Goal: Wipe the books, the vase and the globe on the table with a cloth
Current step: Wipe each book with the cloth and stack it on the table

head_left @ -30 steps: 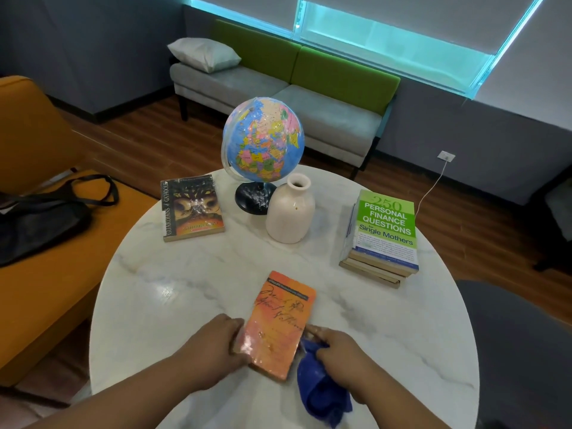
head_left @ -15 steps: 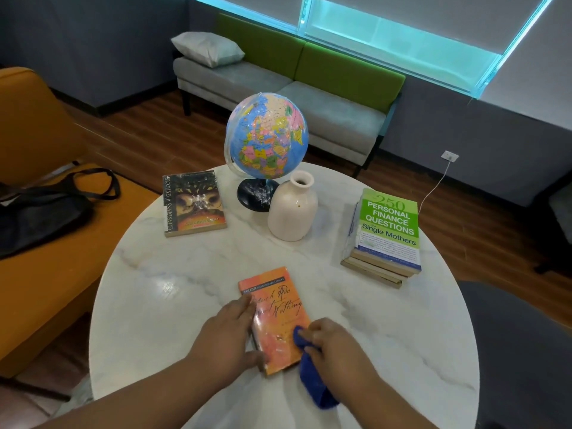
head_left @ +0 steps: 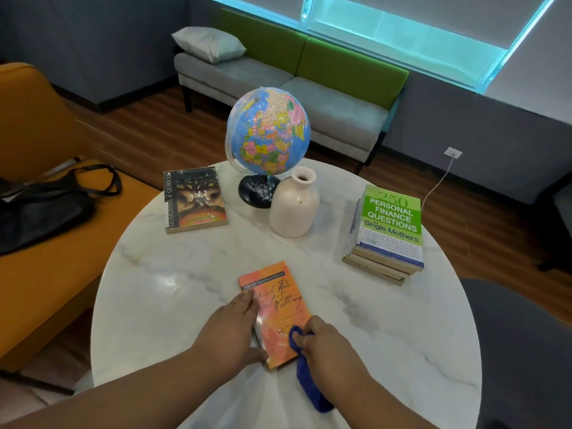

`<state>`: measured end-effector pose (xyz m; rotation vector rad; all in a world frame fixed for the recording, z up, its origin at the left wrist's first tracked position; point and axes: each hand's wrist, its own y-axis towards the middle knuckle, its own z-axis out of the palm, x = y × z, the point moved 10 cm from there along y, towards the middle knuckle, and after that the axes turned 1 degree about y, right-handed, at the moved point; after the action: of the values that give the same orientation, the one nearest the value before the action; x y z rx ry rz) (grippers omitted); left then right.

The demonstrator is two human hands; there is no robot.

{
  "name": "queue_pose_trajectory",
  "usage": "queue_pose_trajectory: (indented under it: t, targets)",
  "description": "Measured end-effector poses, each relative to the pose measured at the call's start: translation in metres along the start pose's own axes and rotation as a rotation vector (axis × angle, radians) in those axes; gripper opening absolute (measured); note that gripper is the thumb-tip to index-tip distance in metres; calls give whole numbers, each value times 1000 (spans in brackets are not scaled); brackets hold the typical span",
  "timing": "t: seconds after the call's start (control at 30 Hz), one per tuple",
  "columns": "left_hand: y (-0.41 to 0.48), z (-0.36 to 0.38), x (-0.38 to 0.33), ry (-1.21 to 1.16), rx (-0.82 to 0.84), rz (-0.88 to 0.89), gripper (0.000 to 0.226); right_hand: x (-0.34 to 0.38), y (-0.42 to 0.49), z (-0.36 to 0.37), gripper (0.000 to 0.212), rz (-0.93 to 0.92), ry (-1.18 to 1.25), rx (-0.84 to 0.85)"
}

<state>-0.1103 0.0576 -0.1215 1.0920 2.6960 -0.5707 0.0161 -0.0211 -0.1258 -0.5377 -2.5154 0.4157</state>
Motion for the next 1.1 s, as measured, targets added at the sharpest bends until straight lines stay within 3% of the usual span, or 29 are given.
queue_pose_trajectory:
  t: [0.2,0.3,0.37,0.47,0.6,0.73,0.93,1.03,1.1]
  targets:
    - [1,-4,-1,52,19,28,98,2,19,-5,14,30,121,-49]
    - [2,-3,-1,78,38,44,96,9,-3,7,8,-35,49,0]
    - [2,-1,0,85,55,48,95,15,-14,12,20,-114,-53,32]
    - [3,0,1,114,74,51,93,11,-2,4,8,-50,126,-6]
    - [6,1,-2,157,76,42,92,8,2,0,13,3,118,-26]
    - [6,4,0,159,95,25,94,24,-18,12,14,-152,-36,20]
    - [5,3,-1,152,91,29,92,19,1,2,13,-143,-51,-65]
    - [4,2,-1,157,100,37,91,27,-11,6,9,-130,-34,-5]
    - [3,2,0,161,102,39,91,36,-23,16,22,-158,-125,81]
